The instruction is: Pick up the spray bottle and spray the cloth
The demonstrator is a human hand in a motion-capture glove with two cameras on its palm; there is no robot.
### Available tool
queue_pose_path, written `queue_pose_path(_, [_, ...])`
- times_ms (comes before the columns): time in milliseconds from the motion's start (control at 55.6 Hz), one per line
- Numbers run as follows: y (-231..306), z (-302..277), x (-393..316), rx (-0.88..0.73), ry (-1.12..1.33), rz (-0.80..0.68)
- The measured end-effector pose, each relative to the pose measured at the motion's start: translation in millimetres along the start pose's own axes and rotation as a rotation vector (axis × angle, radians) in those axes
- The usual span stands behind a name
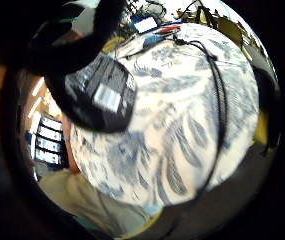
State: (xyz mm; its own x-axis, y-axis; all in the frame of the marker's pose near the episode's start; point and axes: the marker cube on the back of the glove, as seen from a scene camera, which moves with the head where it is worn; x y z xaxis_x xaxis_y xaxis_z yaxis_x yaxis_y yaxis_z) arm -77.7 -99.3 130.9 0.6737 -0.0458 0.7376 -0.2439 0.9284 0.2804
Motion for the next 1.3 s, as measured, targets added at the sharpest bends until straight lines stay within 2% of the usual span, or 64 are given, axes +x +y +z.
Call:
queue_pose_path(90, [-22,13,8,0.169,-0.110,0.024])
queue_pose_path(234, [-40,30,15,0.155,-0.194,0.099])
queue_pose_path(414, [-64,40,22,0.173,-0.133,0.067])
queue_pose_path(522, [-94,43,25,0.361,-0.085,0.041])
queue_pose_path(612, [-97,42,29,0.255,-0.047,-0.003])
queue_pose_path(756, [-124,45,37,0.264,-0.050,-0.059])
queue_pose_path(882, [-130,45,29,0.172,-0.146,0.004])
queue_pose_path(954, [-131,42,18,0.176,-0.222,0.029])
queue_pose_path(1080, [-129,21,-7,0.124,-0.271,-0.011])
queue_pose_path(1206, [-130,-11,-48,-0.019,-0.236,-0.009])
queue_pose_path(1296, [-134,-25,-84,-0.145,-0.124,-0.017])
